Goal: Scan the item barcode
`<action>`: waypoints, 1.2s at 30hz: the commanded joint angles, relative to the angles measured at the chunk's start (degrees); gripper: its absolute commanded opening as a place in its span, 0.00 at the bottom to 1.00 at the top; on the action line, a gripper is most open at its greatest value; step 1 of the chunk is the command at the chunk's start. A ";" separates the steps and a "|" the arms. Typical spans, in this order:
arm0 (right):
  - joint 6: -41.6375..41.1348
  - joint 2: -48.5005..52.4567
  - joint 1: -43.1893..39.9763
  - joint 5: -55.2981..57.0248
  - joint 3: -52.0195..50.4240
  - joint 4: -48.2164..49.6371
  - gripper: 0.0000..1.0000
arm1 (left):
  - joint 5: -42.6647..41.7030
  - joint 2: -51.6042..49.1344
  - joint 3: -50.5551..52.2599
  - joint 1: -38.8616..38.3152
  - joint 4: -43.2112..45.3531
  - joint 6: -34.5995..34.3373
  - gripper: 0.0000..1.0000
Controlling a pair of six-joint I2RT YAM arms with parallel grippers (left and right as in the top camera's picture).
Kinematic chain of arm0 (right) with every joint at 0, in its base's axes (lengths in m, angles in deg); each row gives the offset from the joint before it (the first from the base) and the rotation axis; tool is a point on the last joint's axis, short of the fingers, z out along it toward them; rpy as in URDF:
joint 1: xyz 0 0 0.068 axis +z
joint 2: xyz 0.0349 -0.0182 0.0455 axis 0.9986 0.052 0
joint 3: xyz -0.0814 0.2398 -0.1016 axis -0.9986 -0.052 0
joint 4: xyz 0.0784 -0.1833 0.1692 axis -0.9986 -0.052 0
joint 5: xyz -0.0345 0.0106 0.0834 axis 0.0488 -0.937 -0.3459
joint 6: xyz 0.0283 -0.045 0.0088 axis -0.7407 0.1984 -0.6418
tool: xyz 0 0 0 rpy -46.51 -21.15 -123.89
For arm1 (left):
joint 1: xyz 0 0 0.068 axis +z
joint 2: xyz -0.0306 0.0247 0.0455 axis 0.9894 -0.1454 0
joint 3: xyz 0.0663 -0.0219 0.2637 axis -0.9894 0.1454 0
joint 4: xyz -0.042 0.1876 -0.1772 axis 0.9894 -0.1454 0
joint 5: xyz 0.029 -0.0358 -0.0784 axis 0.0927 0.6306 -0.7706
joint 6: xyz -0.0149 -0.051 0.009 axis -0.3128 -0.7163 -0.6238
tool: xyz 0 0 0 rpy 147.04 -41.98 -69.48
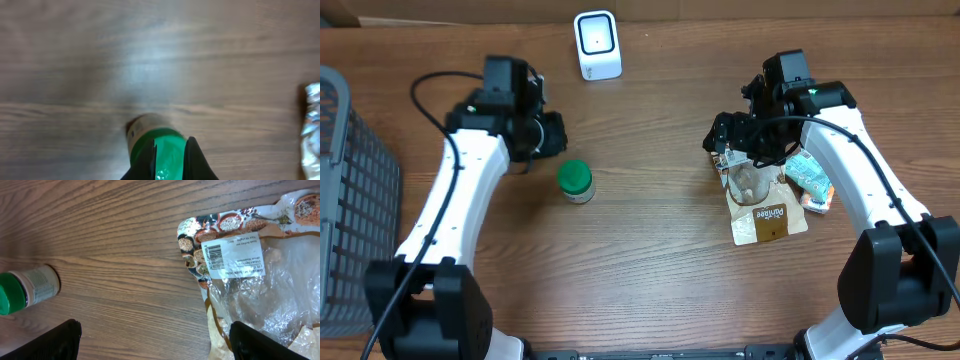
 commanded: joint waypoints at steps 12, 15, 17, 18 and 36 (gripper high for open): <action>0.02 0.31 0.00 0.59 -0.37 -0.66 0.93 | 2.49 -10.88 5.42 -1.25 14.19 2.89 0.04; 0.02 0.31 0.00 0.59 -0.37 -0.68 0.93 | 0.59 -11.56 5.42 -1.25 11.72 2.08 0.04; 0.02 0.31 0.00 0.59 -0.37 -0.50 0.93 | -0.15 -11.50 5.40 -1.25 10.05 1.07 0.04; 0.02 0.31 0.00 0.57 -0.37 -0.44 0.93 | -0.61 -11.45 5.38 -1.25 8.96 -0.11 0.04; 0.04 0.31 0.00 -0.13 -0.37 -0.72 0.93 | -13.73 -11.45 5.40 -5.03 -14.80 -22.58 0.04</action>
